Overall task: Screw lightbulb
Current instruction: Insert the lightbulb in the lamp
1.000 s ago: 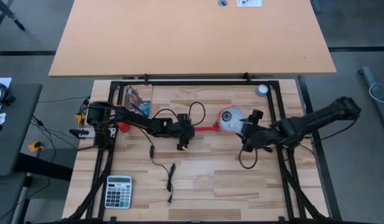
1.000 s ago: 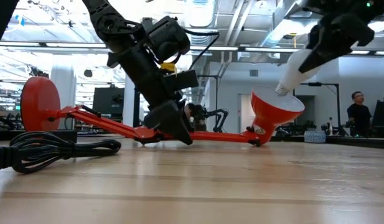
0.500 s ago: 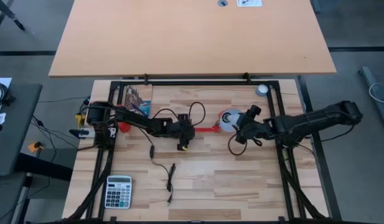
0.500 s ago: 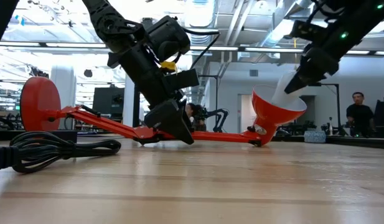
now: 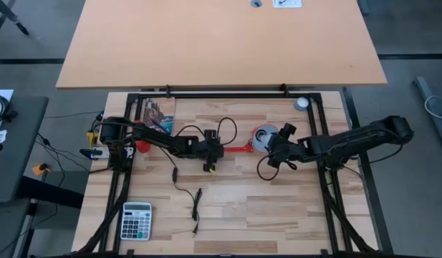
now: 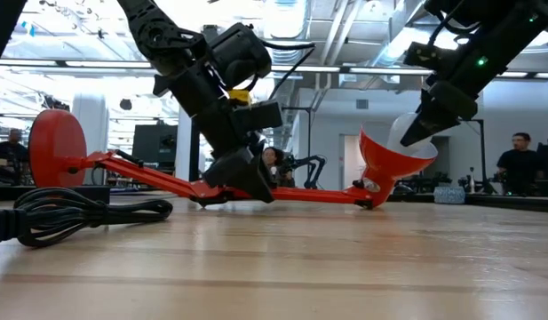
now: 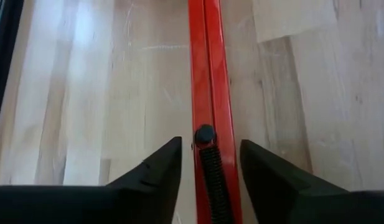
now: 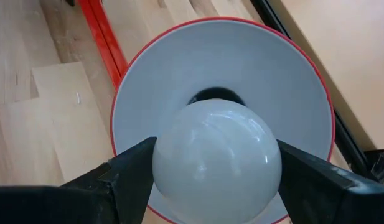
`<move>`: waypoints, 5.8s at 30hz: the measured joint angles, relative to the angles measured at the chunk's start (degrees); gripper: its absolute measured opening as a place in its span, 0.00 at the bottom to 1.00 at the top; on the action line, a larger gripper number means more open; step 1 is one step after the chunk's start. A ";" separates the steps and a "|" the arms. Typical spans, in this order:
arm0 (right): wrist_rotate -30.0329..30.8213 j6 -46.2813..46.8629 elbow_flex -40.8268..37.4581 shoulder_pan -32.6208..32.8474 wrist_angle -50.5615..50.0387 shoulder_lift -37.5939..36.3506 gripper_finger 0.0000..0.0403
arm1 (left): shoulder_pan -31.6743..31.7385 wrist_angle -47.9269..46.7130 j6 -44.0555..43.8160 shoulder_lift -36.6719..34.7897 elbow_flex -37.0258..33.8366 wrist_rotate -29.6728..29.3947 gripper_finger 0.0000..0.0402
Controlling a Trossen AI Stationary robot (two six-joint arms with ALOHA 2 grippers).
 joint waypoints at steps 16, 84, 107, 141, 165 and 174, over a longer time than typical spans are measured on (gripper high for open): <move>-0.46 -0.05 1.05 0.00 0.08 0.02 0.75 | 0.02 -0.21 1.11 0.00 0.02 0.55 0.20; -0.73 14.38 3.26 -3.41 -0.20 6.31 0.75 | 0.07 0.53 0.98 0.07 0.02 0.99 0.20; 0.31 50.68 3.19 -3.89 0.55 8.24 0.75 | 1.34 0.22 4.14 0.07 0.26 2.20 0.20; -5.88 -24.47 3.28 -0.60 -1.52 -3.09 0.93 | 2.10 0.29 4.22 0.07 0.44 2.45 0.20; -10.39 -50.55 3.26 -10.23 -0.33 4.37 0.85 | 2.10 -0.80 2.25 0.02 0.46 2.42 0.20; -10.09 -46.44 3.26 -10.25 2.76 5.78 0.72 | 1.86 -0.98 1.99 0.00 0.46 2.72 0.20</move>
